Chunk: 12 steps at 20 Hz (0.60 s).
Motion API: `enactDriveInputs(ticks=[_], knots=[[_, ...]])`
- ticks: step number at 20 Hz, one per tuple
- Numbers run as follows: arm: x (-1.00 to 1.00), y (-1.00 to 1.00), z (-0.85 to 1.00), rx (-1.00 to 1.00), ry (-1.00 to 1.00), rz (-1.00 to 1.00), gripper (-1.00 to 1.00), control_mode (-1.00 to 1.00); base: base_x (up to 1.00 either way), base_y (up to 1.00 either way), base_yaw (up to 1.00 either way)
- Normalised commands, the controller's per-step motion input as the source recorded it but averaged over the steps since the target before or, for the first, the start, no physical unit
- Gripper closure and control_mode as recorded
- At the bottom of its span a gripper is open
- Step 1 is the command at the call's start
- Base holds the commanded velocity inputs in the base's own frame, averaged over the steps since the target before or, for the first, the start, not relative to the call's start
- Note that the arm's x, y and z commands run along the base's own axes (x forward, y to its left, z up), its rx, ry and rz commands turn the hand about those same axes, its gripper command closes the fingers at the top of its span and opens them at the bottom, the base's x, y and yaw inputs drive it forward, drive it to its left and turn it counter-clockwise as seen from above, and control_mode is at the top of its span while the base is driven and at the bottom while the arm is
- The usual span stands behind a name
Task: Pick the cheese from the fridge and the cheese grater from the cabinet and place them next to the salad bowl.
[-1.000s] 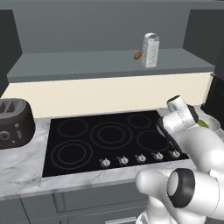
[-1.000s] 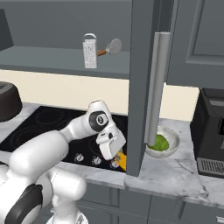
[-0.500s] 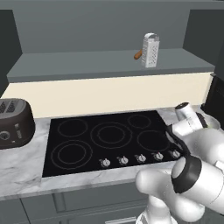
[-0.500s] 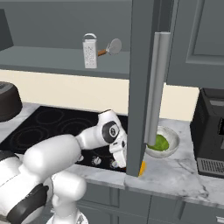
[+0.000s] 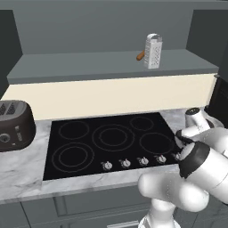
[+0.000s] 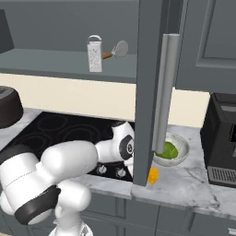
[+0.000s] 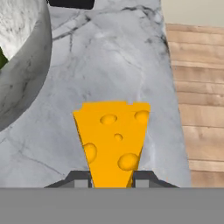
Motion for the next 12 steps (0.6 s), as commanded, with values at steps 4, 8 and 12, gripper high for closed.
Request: enactDriveInputs(ticks=[4,8,12], knots=[[0.26,-0.16,-0.23,0.04,-0.08,0.0,1.0,-1.0,0.0,0.0,0.0],[0.05,-0.28,-0.28,0.03,-0.06,0.0,1.0,-1.0,0.0,0.0,0.0],[0.18,-0.3,-0.22,0.0,0.0,0.0,1.0,-1.0,0.0,0.0,0.0]])
